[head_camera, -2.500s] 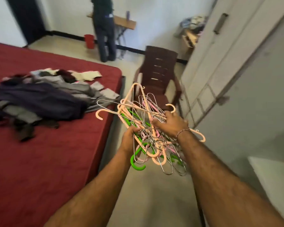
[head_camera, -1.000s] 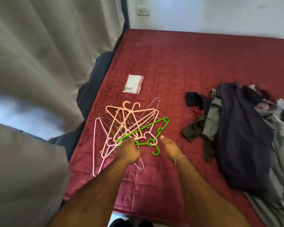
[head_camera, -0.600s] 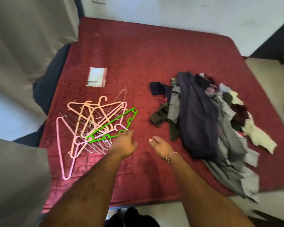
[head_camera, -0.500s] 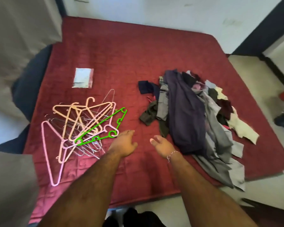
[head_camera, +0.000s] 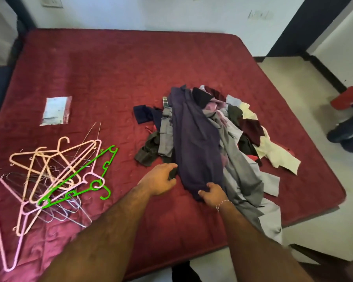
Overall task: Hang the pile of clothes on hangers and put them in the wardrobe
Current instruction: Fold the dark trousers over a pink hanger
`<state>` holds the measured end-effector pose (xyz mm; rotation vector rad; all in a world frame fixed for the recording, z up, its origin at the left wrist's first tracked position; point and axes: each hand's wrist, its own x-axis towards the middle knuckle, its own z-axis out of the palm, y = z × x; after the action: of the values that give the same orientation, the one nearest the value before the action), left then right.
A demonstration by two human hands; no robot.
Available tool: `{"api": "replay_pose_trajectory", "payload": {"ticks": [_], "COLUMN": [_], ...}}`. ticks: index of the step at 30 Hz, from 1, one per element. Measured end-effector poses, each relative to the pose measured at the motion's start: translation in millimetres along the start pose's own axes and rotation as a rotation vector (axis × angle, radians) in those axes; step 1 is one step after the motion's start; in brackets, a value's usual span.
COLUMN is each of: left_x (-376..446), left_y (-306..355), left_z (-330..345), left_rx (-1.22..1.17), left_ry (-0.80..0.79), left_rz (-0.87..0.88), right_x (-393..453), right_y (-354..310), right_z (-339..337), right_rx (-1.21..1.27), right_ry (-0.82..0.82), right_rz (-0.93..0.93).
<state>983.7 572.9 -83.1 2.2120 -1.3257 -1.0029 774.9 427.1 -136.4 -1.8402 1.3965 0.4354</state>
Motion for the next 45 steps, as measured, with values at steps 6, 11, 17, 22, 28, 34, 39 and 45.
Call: {"api": "replay_pose_trajectory", "payload": {"ticks": [6,11,17,22,28,34,39,45], "left_x": [60.4,83.5,87.3,77.5,57.8,51.3,16.7,-46.2], "left_y": [45.4,73.2,69.5,53.2,34.6,49.9,78.8,79.5], "left_z": [40.8,77.7,103.6,105.5,79.4,-37.9,-146.4,-242.9], "left_rx": [0.01,-0.002,-0.004,0.043,-0.186,-0.905,-1.448,-1.59], "left_ry": [-0.054,-0.077,-0.161,-0.164,0.132,0.595,0.719,0.574], "left_rz": [-0.05,-0.058,-0.147,-0.243,-0.215,-0.251,-0.154,0.161], "right_x": [72.1,110.9,139.2,94.7,44.7,2.7,-42.5,-111.9], "right_y": [50.1,72.0,98.9,61.3,-26.7,-119.4,-194.2,-305.0], "right_z": [-20.4,-28.9,-22.0,-38.4,-65.6,-82.0,-84.9,-100.4], "right_rx": [0.063,0.027,0.244,0.73,1.143,0.9,0.247,0.526], "right_ry": [-0.01,-0.037,-0.287,-0.383,-0.65,-0.338,-0.128,0.118], "right_rz": [0.074,0.087,0.077,-0.072,-0.24,-0.655,-1.013,-1.111]}}
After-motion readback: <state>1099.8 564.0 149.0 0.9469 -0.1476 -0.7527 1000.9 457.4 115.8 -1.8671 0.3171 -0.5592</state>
